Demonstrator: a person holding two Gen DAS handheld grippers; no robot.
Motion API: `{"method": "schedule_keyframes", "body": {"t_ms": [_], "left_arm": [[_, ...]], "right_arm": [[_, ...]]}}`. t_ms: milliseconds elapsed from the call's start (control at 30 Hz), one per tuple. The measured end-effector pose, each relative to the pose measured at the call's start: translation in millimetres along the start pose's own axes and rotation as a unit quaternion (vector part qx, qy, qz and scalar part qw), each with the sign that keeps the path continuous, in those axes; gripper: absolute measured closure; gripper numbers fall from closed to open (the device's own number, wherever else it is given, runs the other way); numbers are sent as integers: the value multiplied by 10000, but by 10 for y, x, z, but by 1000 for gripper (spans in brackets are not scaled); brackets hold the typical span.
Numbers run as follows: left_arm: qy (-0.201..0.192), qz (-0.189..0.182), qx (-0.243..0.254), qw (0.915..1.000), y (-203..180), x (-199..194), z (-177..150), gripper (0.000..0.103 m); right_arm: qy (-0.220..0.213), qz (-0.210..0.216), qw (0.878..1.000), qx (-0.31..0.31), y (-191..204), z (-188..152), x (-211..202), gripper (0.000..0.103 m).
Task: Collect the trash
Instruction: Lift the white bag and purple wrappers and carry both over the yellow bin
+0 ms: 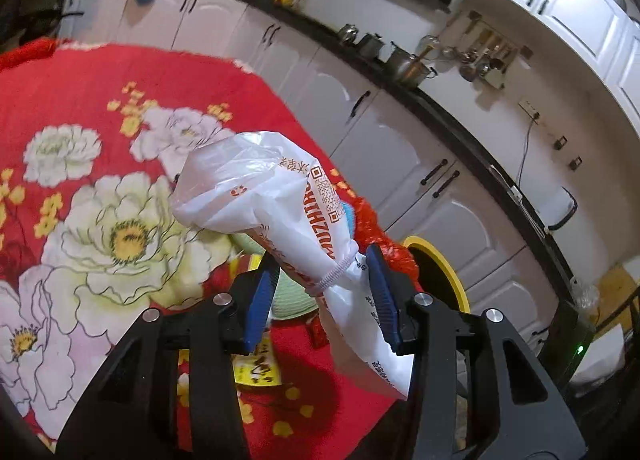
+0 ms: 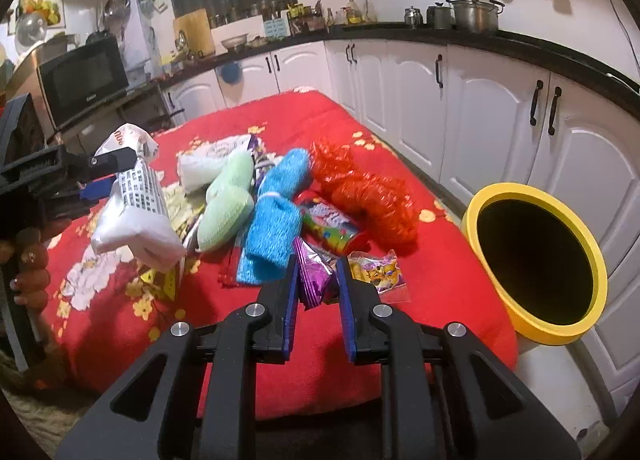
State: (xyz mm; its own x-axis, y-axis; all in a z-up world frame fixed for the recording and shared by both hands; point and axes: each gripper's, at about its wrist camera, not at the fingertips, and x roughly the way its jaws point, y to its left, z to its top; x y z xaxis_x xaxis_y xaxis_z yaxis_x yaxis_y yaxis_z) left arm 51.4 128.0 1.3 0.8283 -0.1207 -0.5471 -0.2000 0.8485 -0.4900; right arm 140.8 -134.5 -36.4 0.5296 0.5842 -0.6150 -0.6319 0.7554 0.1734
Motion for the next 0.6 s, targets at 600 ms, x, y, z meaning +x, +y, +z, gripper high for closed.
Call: {"method": "schedule_keyframes", "body": {"t_ms": [600], "left_arm": [[62,-363,932,9950,-945,449,22,66]], "right_arm": [[-432,-213,9988,59,-409,258,-420,85]]}}
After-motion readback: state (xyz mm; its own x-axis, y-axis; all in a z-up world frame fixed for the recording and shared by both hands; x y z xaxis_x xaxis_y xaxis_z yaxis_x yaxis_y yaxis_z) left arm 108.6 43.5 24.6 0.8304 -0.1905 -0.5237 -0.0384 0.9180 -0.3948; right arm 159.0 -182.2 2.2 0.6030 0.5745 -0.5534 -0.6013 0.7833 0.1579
